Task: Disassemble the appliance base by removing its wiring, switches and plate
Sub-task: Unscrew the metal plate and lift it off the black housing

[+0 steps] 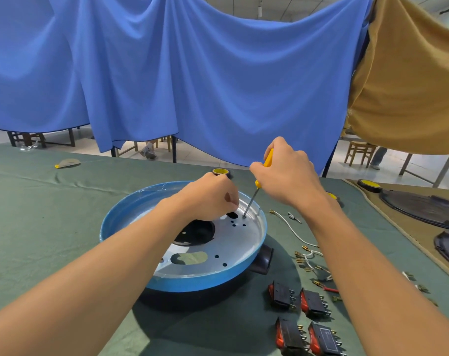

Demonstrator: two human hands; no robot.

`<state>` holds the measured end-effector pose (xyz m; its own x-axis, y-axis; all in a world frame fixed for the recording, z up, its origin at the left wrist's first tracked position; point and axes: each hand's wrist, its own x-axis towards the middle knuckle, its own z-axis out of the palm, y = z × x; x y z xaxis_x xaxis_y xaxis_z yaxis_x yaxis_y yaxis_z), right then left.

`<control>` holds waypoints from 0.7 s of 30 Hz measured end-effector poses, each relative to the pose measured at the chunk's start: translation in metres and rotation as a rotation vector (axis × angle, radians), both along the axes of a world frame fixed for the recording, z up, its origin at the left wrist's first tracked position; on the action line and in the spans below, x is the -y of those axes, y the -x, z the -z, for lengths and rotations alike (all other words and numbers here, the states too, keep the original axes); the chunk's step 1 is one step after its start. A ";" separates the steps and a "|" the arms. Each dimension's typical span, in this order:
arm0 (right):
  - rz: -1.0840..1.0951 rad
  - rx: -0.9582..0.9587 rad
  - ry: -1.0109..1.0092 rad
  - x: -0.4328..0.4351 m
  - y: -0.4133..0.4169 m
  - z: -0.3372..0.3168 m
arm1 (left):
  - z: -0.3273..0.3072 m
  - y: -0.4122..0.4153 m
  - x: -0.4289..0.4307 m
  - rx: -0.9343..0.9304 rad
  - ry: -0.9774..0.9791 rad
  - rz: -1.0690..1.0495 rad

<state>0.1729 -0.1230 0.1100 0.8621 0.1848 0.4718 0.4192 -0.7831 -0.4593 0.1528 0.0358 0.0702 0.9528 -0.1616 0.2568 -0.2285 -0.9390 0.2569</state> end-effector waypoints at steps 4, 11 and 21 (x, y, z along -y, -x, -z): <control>0.014 0.024 0.044 -0.001 0.001 0.001 | 0.002 0.001 -0.001 -0.038 0.031 0.063; -0.060 -0.023 -0.005 0.001 0.001 -0.001 | 0.008 0.000 0.010 -0.010 0.042 0.074; -0.204 -0.096 -0.053 0.003 0.000 -0.004 | 0.012 -0.004 0.014 0.019 0.044 0.039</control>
<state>0.1729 -0.1262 0.1138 0.8508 0.3369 0.4033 0.5189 -0.6601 -0.5432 0.1568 0.0221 0.0577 0.9408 -0.1868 0.2829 -0.2702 -0.9170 0.2933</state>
